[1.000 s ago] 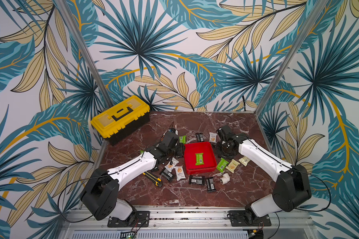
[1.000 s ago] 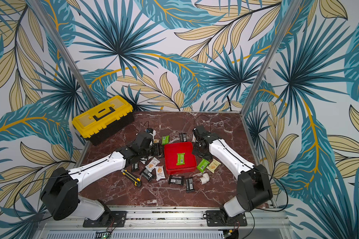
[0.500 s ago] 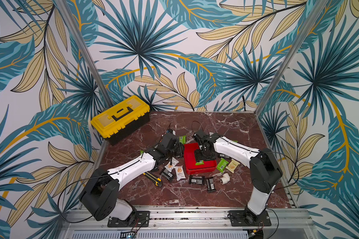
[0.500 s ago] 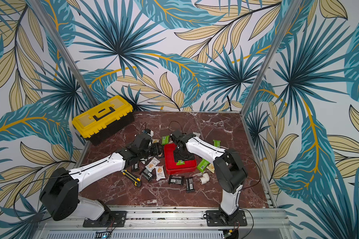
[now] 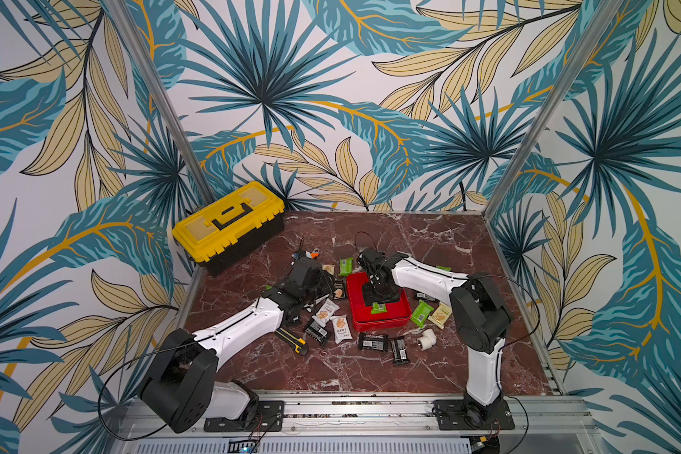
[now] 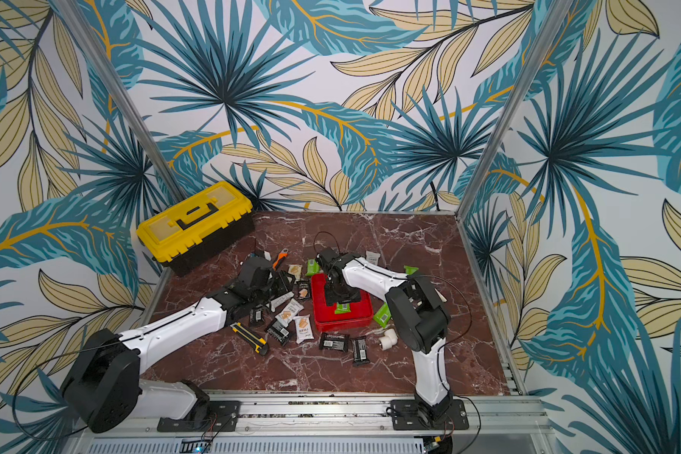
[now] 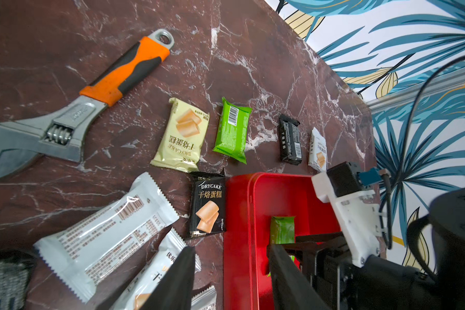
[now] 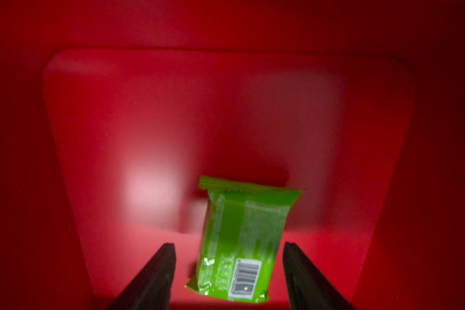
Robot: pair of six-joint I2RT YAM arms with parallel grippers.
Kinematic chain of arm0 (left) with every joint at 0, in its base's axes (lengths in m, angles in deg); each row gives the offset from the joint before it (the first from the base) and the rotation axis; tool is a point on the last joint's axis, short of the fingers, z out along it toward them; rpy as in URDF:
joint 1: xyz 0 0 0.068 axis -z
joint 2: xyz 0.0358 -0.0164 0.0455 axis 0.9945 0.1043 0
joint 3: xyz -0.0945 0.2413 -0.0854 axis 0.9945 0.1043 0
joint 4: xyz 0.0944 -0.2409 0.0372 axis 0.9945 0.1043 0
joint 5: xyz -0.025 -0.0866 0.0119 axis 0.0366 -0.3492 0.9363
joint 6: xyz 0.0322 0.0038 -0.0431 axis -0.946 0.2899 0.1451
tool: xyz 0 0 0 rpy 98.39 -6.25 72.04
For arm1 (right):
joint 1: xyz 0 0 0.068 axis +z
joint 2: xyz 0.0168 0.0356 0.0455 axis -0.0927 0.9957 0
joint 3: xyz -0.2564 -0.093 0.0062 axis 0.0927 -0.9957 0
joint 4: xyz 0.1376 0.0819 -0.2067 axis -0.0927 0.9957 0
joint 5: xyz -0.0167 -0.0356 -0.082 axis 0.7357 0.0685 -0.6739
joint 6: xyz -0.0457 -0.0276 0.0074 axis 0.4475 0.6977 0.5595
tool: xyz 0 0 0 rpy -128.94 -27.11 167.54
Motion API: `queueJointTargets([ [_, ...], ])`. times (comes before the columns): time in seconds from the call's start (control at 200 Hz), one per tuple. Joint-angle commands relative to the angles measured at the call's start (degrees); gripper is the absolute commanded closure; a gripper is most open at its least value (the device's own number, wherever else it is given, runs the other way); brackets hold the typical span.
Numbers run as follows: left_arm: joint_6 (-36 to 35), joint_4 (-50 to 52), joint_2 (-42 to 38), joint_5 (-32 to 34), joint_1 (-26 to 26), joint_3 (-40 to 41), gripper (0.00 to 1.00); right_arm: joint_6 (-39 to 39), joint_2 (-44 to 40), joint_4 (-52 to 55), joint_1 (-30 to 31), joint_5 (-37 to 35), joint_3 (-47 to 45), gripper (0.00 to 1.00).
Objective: Take the cookies out of the storage box
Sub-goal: Pick up the cookie from the storage box.
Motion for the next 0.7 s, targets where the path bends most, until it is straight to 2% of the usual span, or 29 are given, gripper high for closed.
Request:
queueJointTargets([
  [0.0,0.47,-1.58,-1.04,0.82,-0.64,1.19,0.50,-0.65,1.32,-0.07,0.23,-0.55,0.84,0.34],
  [0.341,-0.02,-1.47,-1.24,0.83,-1.85,1.35,0.51,-1.93,2.09,-0.17,0.31,-1.92,-0.22,0.44],
  [0.371,-0.17,-1.69,-1.34,2.65,-1.80,1.56,0.51,-1.98,2.18,-0.31,0.24,-2.00,-0.27,0.45],
  [0.696,-1.74,-1.58,-2.18,4.19,-2.36,1.17,0.51,-1.40,-0.03,-0.55,0.25,-2.46,-0.91,0.54],
])
